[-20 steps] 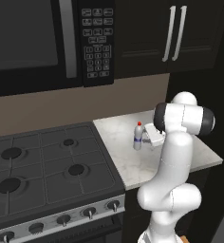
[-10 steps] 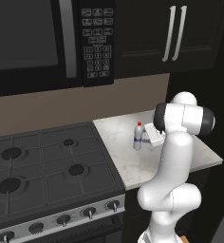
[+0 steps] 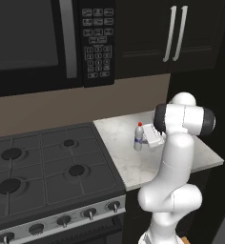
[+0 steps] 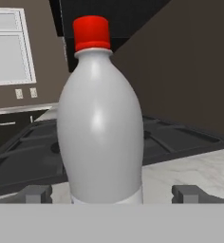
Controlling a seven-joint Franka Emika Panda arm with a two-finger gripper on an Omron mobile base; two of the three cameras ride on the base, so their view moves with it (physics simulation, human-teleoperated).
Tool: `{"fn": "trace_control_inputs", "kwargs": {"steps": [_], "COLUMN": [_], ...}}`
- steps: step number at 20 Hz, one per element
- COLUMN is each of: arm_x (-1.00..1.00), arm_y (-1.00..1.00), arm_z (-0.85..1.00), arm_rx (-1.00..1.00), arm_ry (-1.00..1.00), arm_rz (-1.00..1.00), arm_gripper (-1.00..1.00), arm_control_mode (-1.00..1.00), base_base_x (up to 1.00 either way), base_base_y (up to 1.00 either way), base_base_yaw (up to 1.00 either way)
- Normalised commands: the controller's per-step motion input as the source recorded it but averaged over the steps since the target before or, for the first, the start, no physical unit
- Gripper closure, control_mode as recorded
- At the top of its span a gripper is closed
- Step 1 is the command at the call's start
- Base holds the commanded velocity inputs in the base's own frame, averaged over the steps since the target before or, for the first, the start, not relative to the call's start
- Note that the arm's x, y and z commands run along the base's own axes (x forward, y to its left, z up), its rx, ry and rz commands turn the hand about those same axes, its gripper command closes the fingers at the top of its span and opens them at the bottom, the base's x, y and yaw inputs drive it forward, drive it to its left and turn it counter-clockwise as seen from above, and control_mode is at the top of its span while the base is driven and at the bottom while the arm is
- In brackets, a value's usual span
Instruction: Take the bottled waters from the counter and place them in the freezer to freeze. Close the freezer door after placing the bottles.
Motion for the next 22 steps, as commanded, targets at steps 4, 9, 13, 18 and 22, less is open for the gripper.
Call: {"fn": "trace_control_inputs", "kwargs": {"steps": [4,9,13,18,22], "arm_x": [0.0,0.0,0.0,0.0,0.0], "arm_y": [0.08,0.03,0.03,0.0,0.0], "arm_z": [0.0,0.0,0.0,0.0,-0.01], "arm_rx": [0.0,0.0,0.0,0.0,0.01], "arm_ry": [0.0,0.0,0.0,0.0,0.0], "arm_rz": [0.0,0.0,0.0,0.0,0.0], "arm_gripper": [-1.0,1.0,1.0,1.0,1.0], "arm_control_mode": [-1.0,-1.0,-1.0,-1.0,-1.0], "base_base_x": [0.0,0.0,0.0,0.0,0.0], "base_base_y": [0.0,0.0,0.0,0.0,0.0], "base_base_yaw": [0.0,0.0,0.0,0.0,0.0]}}
